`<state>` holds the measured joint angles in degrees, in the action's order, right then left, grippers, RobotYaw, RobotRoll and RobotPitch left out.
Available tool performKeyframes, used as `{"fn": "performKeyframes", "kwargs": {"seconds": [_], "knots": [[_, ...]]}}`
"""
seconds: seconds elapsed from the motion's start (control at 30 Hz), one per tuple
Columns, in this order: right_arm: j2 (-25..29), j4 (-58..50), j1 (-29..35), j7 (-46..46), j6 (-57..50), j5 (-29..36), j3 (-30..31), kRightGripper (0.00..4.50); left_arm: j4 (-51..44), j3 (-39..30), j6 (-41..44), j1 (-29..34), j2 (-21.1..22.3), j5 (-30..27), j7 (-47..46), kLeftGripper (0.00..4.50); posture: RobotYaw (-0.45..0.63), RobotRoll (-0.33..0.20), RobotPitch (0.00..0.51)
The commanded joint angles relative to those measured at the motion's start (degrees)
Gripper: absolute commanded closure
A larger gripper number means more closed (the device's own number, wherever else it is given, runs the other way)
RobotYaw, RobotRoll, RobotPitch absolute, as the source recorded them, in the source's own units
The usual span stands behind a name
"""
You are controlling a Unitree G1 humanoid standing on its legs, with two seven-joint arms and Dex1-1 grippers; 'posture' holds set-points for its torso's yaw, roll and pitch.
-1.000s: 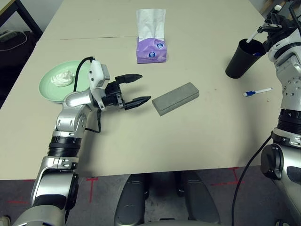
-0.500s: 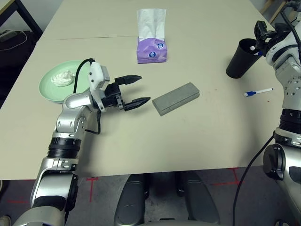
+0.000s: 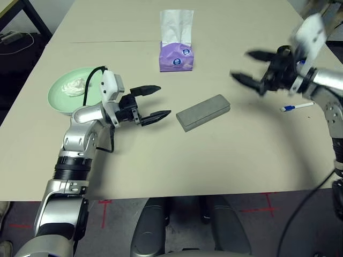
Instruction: Organize and tidy the items on the table.
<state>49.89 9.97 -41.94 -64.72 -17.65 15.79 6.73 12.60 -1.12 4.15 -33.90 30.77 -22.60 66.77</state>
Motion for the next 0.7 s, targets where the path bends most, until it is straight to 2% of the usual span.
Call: {"fn": "performKeyframes", "kwargs": {"seconds": [0.03,0.43,0.7], "knots": [[2.79,8.99,-3.74,-8.11,10.13,-8.06,5.46,0.02,-2.19,-0.02,0.93,2.02,0.84,0.02,-0.21,0.0,0.05,0.0,0.251],[5.56,27.7,-15.9,-25.69,33.83,-24.65,16.02,0.02,-5.91,-0.41,2.8,4.88,1.29,-0.65,-1.81,0.0,0.07,0.0,0.274],[3.9,42.03,-24.33,-24.38,46.94,-34.69,19.74,0.02,-6.48,-0.18,3.29,4.95,0.87,-0.74,-2.36,0.0,0.08,0.0,0.28]]}}
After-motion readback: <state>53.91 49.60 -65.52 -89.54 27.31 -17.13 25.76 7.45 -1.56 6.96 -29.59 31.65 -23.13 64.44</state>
